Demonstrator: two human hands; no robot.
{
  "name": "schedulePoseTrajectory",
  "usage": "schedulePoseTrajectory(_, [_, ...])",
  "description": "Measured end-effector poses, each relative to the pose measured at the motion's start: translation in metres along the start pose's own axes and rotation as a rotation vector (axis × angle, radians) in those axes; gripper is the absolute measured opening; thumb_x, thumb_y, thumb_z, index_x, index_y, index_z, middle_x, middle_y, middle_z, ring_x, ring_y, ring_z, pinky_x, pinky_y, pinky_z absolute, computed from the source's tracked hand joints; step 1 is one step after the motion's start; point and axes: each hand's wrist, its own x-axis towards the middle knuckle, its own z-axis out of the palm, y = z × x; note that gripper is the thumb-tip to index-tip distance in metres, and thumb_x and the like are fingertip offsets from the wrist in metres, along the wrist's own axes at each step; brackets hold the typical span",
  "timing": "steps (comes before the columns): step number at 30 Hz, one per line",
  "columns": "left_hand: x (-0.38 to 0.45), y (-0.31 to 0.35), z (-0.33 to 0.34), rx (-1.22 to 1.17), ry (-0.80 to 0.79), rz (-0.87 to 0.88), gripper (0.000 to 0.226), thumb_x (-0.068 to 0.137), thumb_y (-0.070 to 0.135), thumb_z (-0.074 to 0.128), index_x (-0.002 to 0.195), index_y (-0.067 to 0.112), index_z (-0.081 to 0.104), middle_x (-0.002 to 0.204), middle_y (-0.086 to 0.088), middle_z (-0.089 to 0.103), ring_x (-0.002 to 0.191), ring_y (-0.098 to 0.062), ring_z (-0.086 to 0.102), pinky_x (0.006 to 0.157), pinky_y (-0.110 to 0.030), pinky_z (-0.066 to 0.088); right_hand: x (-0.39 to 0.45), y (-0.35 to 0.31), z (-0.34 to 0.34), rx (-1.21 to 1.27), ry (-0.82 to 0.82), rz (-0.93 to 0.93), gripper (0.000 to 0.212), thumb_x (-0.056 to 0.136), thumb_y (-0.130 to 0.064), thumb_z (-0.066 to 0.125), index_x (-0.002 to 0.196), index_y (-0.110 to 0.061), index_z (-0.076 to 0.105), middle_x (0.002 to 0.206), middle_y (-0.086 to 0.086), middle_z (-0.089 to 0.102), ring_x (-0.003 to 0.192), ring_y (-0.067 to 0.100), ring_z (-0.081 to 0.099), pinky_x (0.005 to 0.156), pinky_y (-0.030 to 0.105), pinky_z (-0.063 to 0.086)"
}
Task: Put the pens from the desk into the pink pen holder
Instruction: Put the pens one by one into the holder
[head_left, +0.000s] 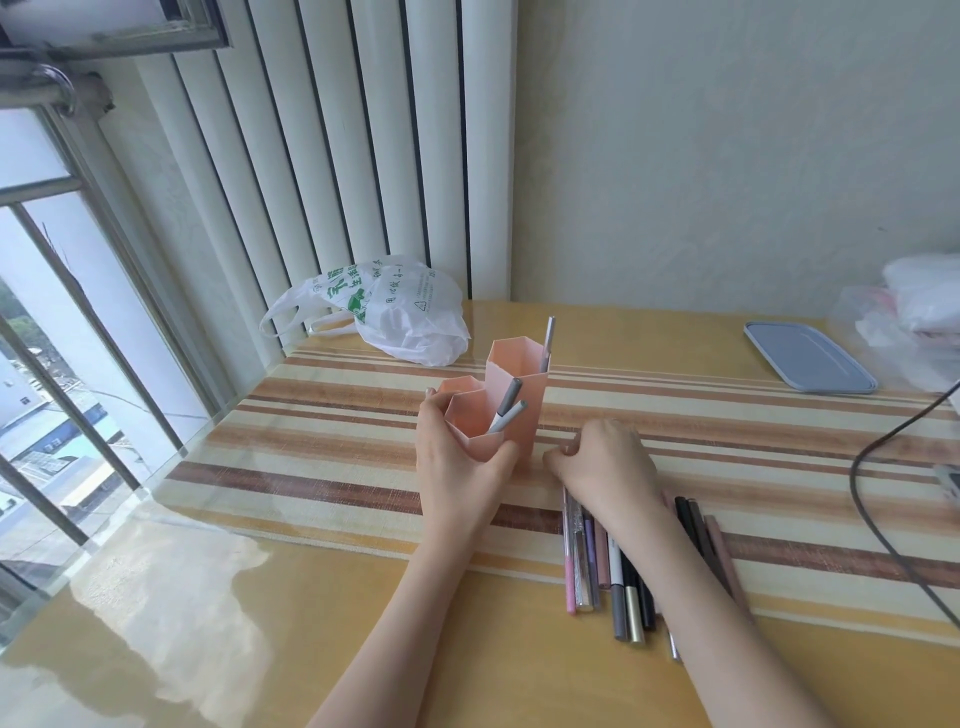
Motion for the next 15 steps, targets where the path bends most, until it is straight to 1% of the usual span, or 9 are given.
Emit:
schedulePoseTrajectory(1, [0.0, 0.001, -0.001, 0.001, 0.0, -0.001, 0.062, 0.056, 0.028, 0.062, 0.098, 0.063, 0.032, 0.108, 0.008, 0.058, 0.09, -0.019, 0.053, 0.079, -0.031, 0.044, 0.002, 0.0, -0.006, 0.114, 0.033, 0.013, 0.034, 0.081, -0.029, 0.058, 0.054, -0.011, 0.047, 0.056, 0.005, 0.05, 0.061, 0.027, 0.051, 0.048, 0.029, 0.032])
schedulePoseTrajectory(2, [0.0, 0.002, -0.001, 0.002, 0.001, -0.001, 0.063, 0.056, 0.028, 0.062, 0.099, 0.064, 0.033, 0.109, 0.008, 0.057, 0.092, -0.02, 0.053, 0.081, -0.033, 0.045, 0.003, 0.0, -0.014, 0.246, 0.082, 0.017, 0.03, 0.082, -0.028, 0.059, 0.06, -0.009, 0.053, 0.054, 0.005, 0.054, 0.055, 0.027, 0.054, 0.047, 0.029, 0.036])
schedulePoseTrajectory(3, [0.0, 0.004, -0.002, 0.003, 0.002, 0.002, 0.062, 0.057, 0.027, 0.062, 0.1, 0.062, 0.034, 0.11, 0.008, 0.057, 0.094, -0.022, 0.053, 0.083, -0.036, 0.046, 0.004, -0.001, -0.024, 0.379, 0.151, 0.01, 0.026, 0.084, -0.027, 0.059, 0.067, -0.008, 0.058, 0.057, 0.006, 0.061, 0.055, 0.028, 0.06, 0.047, 0.029, 0.042])
schedulePoseTrajectory(5, [0.0, 0.004, -0.002, -0.005, -0.001, 0.016, 0.06, 0.058, 0.026, 0.062, 0.108, 0.051, 0.039, 0.112, 0.004, 0.058, 0.097, -0.026, 0.054, 0.087, -0.042, 0.046, 0.005, -0.002, -0.042, 0.578, 0.348, -0.046, 0.019, 0.088, -0.024, 0.059, 0.076, -0.009, 0.06, 0.062, 0.007, 0.066, 0.055, 0.029, 0.065, 0.049, 0.034, 0.05])
schedulePoseTrajectory(7, [0.0, 0.003, -0.002, -0.005, -0.009, 0.017, 0.061, 0.059, 0.027, 0.061, 0.117, 0.032, 0.044, 0.114, -0.001, 0.059, 0.102, -0.032, 0.053, 0.09, -0.049, 0.045, 0.003, -0.003, -0.059, 0.74, 0.571, -0.117, 0.012, 0.089, -0.021, 0.058, 0.08, -0.013, 0.056, 0.064, 0.009, 0.066, 0.051, 0.026, 0.063, 0.045, 0.036, 0.05])
schedulePoseTrajectory(9, [-0.001, 0.004, -0.002, 0.001, -0.008, 0.03, 0.062, 0.059, 0.031, 0.06, 0.118, 0.027, 0.044, 0.113, -0.002, 0.058, 0.104, -0.034, 0.053, 0.09, -0.052, 0.045, -0.003, -0.007, -0.073, 0.966, 0.746, -0.181, 0.008, 0.088, -0.019, 0.056, 0.082, -0.023, 0.052, 0.069, 0.009, 0.066, 0.047, 0.02, 0.059, 0.041, 0.031, 0.044])
schedulePoseTrajectory(11, [-0.002, 0.006, -0.003, 0.003, 0.002, 0.061, 0.059, 0.058, 0.037, 0.058, 0.115, 0.032, 0.043, 0.11, -0.001, 0.058, 0.104, -0.033, 0.053, 0.09, -0.052, 0.044, -0.009, -0.011, -0.083, 1.121, 0.856, -0.245, 0.008, 0.088, -0.022, 0.053, 0.085, -0.027, 0.048, 0.074, 0.017, 0.065, 0.046, 0.02, 0.058, 0.037, 0.027, 0.042])
schedulePoseTrajectory(13, [-0.002, 0.007, -0.003, 0.005, 0.0, 0.079, 0.06, 0.057, 0.039, 0.056, 0.115, 0.031, 0.043, 0.113, 0.0, 0.057, 0.113, -0.034, 0.051, 0.093, -0.054, 0.043, -0.014, -0.014, -0.088, 1.193, 0.919, -0.302, 0.009, 0.091, -0.018, 0.05, 0.09, -0.026, 0.045, 0.079, 0.024, 0.063, 0.049, 0.024, 0.059, 0.037, 0.026, 0.043])
schedulePoseTrajectory(15, [-0.002, 0.007, -0.003, 0.017, -0.003, 0.09, 0.06, 0.058, 0.039, 0.057, 0.116, 0.031, 0.042, 0.117, 0.0, 0.056, 0.124, -0.033, 0.047, 0.097, -0.054, 0.041, -0.017, -0.017, -0.089, 1.228, 0.949, -0.334, 0.014, 0.093, -0.012, 0.046, 0.093, -0.025, 0.042, 0.081, 0.025, 0.062, 0.053, 0.03, 0.061, 0.038, 0.027, 0.045])
